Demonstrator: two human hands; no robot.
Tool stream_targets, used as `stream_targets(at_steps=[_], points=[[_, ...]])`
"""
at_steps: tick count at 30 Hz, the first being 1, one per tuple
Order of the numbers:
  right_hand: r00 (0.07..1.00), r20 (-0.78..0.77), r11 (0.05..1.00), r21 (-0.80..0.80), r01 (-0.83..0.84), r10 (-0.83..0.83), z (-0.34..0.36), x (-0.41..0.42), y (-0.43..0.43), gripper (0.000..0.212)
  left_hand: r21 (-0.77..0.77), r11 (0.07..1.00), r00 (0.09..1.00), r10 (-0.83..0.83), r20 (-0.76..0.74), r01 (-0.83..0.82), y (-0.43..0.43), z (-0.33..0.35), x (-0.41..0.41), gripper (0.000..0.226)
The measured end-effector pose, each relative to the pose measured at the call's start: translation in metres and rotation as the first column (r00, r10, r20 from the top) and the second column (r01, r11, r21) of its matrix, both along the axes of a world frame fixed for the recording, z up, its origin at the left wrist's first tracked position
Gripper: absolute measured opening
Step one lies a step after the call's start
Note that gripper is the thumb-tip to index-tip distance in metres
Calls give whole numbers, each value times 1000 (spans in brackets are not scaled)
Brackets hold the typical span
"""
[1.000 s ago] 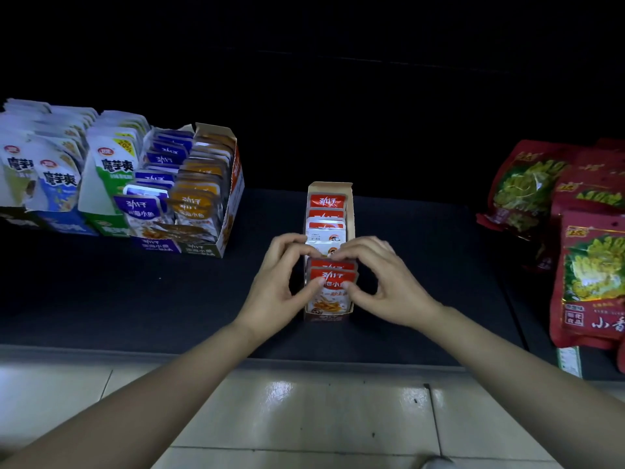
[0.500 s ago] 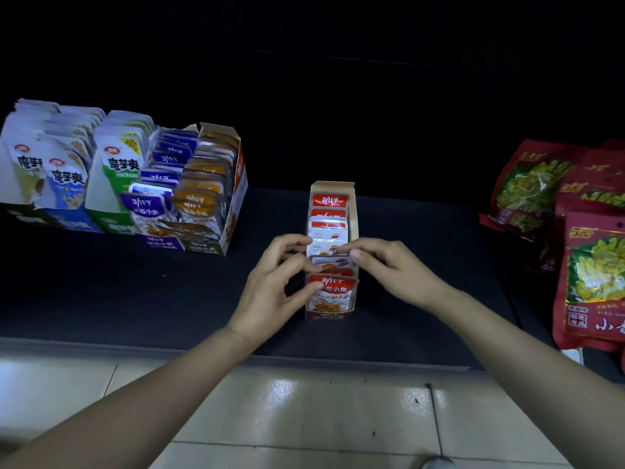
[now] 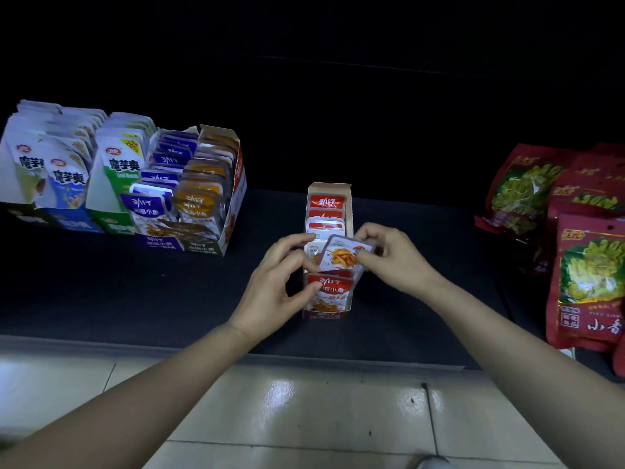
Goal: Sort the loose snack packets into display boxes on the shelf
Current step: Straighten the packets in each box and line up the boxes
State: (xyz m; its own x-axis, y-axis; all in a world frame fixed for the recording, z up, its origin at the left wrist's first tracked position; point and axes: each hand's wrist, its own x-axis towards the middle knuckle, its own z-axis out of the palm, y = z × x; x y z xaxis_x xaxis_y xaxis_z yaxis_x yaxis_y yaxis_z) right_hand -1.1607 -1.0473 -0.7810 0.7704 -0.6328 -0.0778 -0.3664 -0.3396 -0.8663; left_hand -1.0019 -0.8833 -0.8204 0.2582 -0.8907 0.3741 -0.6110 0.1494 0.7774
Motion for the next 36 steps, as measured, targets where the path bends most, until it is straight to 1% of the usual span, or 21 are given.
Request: stream_targets(at_steps=[2,5,6,8,9,10,11,13,14,15,16,19,20,23,24,26,28,30,31,33,36], points=[[1000,-12,999,24,-25,26,0,-1,4,8,7,1000,1000,3,-16,-3,-1,-1,1,16],[998,-17,997,23,-67,68,2,-3,8,16,13,1000,999,-8,-38,8,0,0,0,14],[999,3,999,-10,-45,45,2,-3,6,16,15,1000,999,-11,-46,12,0,0,0,14],[988,130,996,-16,89,-86,4,-4,-1,13,23,1000,998,-12,-60,14,1,0,0,14],[970,198,990,46,134,-140,5,-5,-4,6,28,1000,998,-10,-65,12,0,0,0,15],[956,236,981,123,147,-173,6,-7,-5,11,32,999,997,-3,-71,5,0,-1,-1,16],[954,246,972,199,123,-172,8,-10,-5,23,35,999,997,8,-76,-6,-1,-2,-1,18],[979,175,959,278,56,-108,7,-17,-2,42,40,999,996,30,-85,-27,-3,-3,-1,19],[991,115,959,281,29,-64,5,-20,-1,47,42,999,996,33,-87,-29,-3,-3,-1,19],[998,63,965,263,12,-30,3,-22,0,46,44,999,996,27,-85,-23,-4,-2,-1,19],[1000,25,975,221,5,-11,2,-23,-1,40,44,999,997,19,-78,-16,-4,-2,-2,18],[1000,13,989,145,12,-14,2,-20,-2,7,51,999,998,14,-64,-11,-6,0,-5,19],[1000,-3,992,126,-11,11,3,-19,-3,8,55,998,998,12,-69,-9,-6,1,-6,19],[970,-176,980,135,-146,169,4,-17,-9,18,72,997,996,6,-94,1,-7,2,-6,21],[958,-211,977,134,-166,192,5,-17,-11,21,79,997,994,8,-107,1,-7,3,-5,20],[980,-155,988,117,-105,122,6,-18,-15,13,86,996,990,11,-139,1,-6,3,-5,17],[999,18,986,164,41,-44,6,-17,-13,9,84,996,989,22,-147,-10,-5,3,-4,17],[965,180,948,290,134,-192,6,-11,-8,18,84,996,991,30,-132,-19,-5,3,-4,18],[946,228,932,329,149,-232,5,-9,-6,23,81,996,991,30,-127,-20,-5,3,-4,18],[943,251,936,325,133,-221,3,-3,-1,34,70,997,993,23,-120,-15,-5,3,-4,18],[984,169,976,218,14,-52,-4,1,12,46,48,999,997,2,-82,2,-5,3,-5,18]])
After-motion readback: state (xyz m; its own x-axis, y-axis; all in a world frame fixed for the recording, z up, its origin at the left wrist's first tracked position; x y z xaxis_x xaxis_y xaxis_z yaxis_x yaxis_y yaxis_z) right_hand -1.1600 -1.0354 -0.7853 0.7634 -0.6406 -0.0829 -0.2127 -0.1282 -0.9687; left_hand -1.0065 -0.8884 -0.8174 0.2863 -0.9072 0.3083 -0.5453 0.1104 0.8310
